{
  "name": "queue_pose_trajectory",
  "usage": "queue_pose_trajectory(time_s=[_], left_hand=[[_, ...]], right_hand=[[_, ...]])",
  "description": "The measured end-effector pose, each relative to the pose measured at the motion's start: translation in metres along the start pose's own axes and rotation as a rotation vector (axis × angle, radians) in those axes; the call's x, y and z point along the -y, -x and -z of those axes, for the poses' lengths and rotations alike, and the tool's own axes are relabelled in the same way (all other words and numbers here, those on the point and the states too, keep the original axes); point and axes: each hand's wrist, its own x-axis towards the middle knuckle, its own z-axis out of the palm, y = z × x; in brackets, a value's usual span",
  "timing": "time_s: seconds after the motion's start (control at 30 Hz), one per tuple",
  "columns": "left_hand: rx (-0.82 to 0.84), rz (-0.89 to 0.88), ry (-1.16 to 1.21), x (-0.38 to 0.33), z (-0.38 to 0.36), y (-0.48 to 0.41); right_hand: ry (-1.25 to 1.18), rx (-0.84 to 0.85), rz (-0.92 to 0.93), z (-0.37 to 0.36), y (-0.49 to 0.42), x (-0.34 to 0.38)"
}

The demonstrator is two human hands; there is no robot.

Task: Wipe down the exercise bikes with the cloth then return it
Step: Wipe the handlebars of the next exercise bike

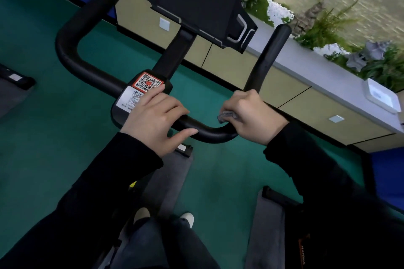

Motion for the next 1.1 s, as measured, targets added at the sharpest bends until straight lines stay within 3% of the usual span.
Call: queue_pose_trajectory(time_s=[0.13, 0.3, 0.43, 0.53, 0.63, 0.73, 0.9, 1.1], left_hand=[[0.048, -0.017, -0.041, -0.023, -0.012, -0.001], [0.085, 0.030, 0.027, -0.032, -0.025, -0.001], [0.086, 0.042, 0.039, -0.031, -0.025, -0.001], [0.090, 0.034, 0.032, -0.030, -0.026, -0.001], [0.095, 0.021, 0.020, -0.029, -0.026, -0.001], [0.101, 0.022, 0.004, -0.029, -0.027, -0.001], [0.099, 0.022, -0.031, -0.029, -0.030, -0.002], [0.073, 0.007, -0.042, -0.030, -0.033, 0.000]], right_hand=[[-0.209, -0.468, -0.121, -0.039, 0.030, 0.020], [-0.406, -0.895, -0.242, -0.084, 0.046, 0.039], [-0.737, -1.313, -0.541, -0.104, 0.026, 0.072], [-1.018, -1.480, -0.767, -0.099, 0.010, 0.081], [-1.392, -1.570, -0.975, -0.089, 0.003, 0.074], [-1.809, -1.593, -1.012, -0.085, 0.000, 0.070], [-2.139, -1.532, -1.030, -0.091, 0.002, 0.086], [-2.447, -1.306, -0.940, -0.087, 0.012, 0.066]])
